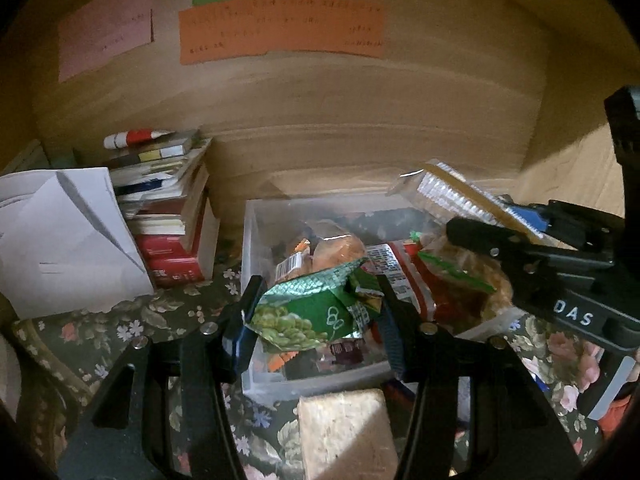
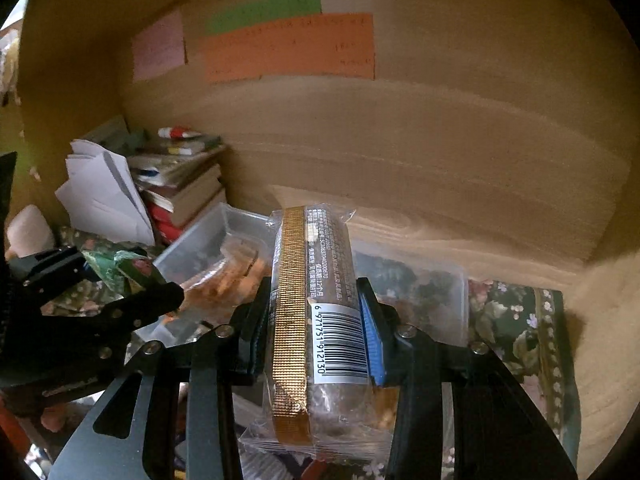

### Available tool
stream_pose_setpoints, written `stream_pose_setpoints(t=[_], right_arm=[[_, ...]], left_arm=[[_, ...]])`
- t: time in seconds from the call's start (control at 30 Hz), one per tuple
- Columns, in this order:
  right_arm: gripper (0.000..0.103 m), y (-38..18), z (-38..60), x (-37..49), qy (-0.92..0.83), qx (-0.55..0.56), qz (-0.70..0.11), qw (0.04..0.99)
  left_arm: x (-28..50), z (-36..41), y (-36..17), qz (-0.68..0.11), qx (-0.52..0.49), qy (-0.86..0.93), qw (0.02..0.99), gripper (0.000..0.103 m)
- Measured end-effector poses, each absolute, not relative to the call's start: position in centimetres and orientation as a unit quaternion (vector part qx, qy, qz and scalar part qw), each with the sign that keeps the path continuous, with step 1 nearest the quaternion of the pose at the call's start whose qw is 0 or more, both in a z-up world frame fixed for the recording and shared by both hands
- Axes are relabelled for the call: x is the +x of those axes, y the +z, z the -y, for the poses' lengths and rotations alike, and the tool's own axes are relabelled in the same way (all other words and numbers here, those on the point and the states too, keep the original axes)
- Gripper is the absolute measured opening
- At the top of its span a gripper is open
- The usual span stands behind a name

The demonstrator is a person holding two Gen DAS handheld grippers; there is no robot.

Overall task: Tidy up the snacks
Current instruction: 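Lower the bar pack and green pea bag into the clear box with both grippers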

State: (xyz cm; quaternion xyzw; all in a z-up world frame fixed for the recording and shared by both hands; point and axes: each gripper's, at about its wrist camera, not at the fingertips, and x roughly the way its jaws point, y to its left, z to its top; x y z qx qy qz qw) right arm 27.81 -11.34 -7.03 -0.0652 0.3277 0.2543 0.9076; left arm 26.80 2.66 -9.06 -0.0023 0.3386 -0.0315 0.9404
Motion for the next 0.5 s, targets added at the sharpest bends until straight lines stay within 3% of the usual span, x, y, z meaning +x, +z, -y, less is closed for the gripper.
stream_pose_setpoints(t=[0.1, 0.27, 0.5], right_arm=[[0.037, -7.7, 11.2, 28.5, 0.254, -0.060, -0.342, 0.903], [0.039, -7.6, 11.4, 28.5, 0.250, -0.056, -0.343, 0.904], [0.042, -5.9, 13.2, 26.0, 0.252, -0.050, -0.327, 0.910]], left_arm=[[27.4, -2.7, -9.4, -0.341, -0.004, -0.031, 0.939, 0.053], [27.4, -2.6, -9.2, -0.337, -0.005, -0.028, 0.941, 0.064], [25.4, -2.7, -8.4, -0.328, -0.001, -0.034, 0.944, 0.065]])
